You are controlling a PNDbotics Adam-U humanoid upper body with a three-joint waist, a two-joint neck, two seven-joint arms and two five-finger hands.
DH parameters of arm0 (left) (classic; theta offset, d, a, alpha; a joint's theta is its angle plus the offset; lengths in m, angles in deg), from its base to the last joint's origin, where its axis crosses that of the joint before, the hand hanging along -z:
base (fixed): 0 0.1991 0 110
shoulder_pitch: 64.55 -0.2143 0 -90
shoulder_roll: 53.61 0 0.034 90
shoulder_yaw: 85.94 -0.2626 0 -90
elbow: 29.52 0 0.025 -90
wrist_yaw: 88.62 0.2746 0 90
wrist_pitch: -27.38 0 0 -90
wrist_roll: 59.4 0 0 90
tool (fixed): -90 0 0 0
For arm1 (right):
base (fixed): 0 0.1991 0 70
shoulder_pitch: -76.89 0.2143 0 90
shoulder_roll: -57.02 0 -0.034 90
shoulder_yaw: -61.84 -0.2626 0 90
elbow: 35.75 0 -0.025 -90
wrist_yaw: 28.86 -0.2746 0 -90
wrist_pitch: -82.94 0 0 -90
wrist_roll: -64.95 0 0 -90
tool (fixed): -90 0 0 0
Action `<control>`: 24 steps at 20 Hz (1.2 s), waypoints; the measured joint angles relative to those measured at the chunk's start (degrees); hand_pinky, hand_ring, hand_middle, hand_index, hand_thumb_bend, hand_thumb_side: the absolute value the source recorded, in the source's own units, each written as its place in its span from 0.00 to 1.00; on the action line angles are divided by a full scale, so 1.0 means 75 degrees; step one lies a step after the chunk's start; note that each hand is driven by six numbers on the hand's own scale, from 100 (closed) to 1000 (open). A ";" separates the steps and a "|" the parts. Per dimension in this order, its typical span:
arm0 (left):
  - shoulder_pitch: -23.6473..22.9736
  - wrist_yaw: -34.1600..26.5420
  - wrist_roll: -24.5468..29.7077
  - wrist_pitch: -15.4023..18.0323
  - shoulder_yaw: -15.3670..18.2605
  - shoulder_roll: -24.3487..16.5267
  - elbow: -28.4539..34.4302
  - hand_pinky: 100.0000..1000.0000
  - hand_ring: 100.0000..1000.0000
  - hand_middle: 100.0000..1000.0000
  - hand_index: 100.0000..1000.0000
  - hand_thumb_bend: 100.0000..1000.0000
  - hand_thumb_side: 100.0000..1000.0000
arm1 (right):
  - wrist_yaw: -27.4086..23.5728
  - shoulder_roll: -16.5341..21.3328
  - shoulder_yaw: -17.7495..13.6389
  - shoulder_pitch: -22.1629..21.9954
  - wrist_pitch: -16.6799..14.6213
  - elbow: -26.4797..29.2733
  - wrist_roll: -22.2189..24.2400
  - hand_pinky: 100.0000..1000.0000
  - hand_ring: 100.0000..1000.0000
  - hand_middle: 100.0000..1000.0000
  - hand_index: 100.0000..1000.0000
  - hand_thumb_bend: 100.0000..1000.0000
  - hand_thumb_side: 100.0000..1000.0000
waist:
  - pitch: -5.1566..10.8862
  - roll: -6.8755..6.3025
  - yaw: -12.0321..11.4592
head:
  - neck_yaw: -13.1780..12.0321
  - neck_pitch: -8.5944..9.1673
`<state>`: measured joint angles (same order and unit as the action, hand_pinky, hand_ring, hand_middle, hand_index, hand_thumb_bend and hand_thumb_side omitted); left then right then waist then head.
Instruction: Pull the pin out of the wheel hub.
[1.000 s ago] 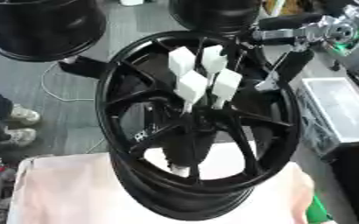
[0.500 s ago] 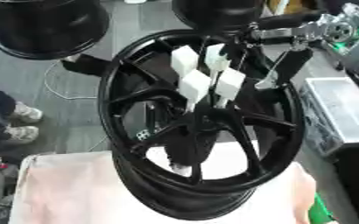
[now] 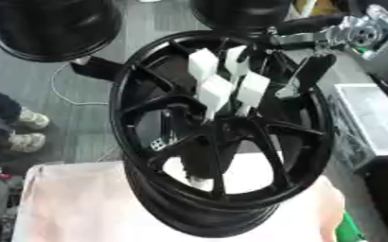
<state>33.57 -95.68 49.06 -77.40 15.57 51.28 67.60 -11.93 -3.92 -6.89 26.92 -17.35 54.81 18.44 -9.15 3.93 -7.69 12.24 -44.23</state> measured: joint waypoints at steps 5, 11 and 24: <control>0.0002 0.0001 0.0001 0.0001 0.0000 0.0000 0.0000 0.49 0.58 0.59 0.65 0.20 0.99 | 0.0051 -0.0051 0.0041 0.0000 -0.0028 -0.0047 -0.0004 0.35 0.33 0.72 0.86 0.29 0.14 | -0.0009 0.0008 -0.0010 | 0.0000 0.0000; 0.0003 0.0001 0.0001 0.0000 0.0000 0.0000 0.0000 0.49 0.58 0.59 0.65 0.20 0.99 | 0.0065 -0.0054 0.0084 0.0000 -0.0061 -0.0063 -0.0031 0.35 0.32 0.71 0.82 0.27 0.12 | -0.0009 0.0010 -0.0010 | -0.0001 0.0000; 0.0003 0.0001 0.0001 0.0001 0.0000 0.0000 0.0000 0.49 0.58 0.58 0.65 0.20 0.99 | 0.0206 -0.0063 0.0087 0.0001 -0.0173 -0.0137 -0.0017 0.34 0.31 0.70 0.78 0.12 0.00 | -0.0016 0.0010 -0.0027 | -0.0004 0.0000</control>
<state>33.59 -95.67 49.07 -77.40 15.56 51.28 67.60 -10.39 -4.39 -6.24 26.93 -18.65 53.78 18.32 -9.27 4.00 -7.90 12.21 -44.23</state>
